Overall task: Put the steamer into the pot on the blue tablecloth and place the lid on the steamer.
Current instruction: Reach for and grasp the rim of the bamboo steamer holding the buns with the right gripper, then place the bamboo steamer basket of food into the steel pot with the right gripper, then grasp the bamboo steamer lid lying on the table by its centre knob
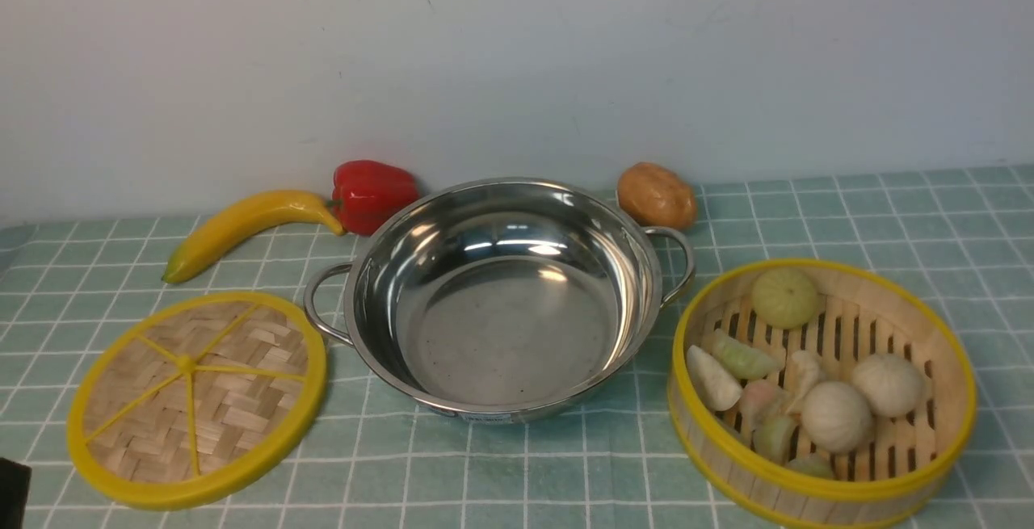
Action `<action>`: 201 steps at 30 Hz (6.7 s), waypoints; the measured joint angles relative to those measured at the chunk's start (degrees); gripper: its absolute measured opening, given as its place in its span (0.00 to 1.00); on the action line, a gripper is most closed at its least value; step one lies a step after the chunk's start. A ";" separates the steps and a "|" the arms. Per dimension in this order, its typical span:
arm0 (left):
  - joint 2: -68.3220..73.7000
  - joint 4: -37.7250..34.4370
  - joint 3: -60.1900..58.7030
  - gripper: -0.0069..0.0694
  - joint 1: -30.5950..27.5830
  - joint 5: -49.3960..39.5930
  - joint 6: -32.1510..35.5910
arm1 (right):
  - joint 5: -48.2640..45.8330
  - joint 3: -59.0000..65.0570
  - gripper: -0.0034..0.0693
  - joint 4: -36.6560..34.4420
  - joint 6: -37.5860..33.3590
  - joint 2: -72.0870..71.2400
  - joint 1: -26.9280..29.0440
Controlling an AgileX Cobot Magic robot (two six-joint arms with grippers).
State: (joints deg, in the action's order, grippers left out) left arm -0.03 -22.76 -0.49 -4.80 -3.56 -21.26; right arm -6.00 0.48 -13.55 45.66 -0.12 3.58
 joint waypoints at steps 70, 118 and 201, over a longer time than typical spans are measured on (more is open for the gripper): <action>75.97 26.20 51.70 0.39 0.00 -44.28 18.24 | -37.81 -60.63 0.32 -0.57 -49.74 104.98 -0.05; 76.03 31.51 51.70 0.41 -7.97 -42.73 11.12 | -65.66 -137.79 0.14 4.72 -36.60 141.71 -27.95; 97.22 0.67 51.76 0.41 -5.12 -15.38 35.01 | -64.48 -132.01 0.76 4.70 -42.84 89.67 -28.68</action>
State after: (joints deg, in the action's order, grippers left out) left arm 97.19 -22.09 51.26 -9.92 -18.94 13.75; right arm -70.47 -131.53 -8.85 2.82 89.54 -25.10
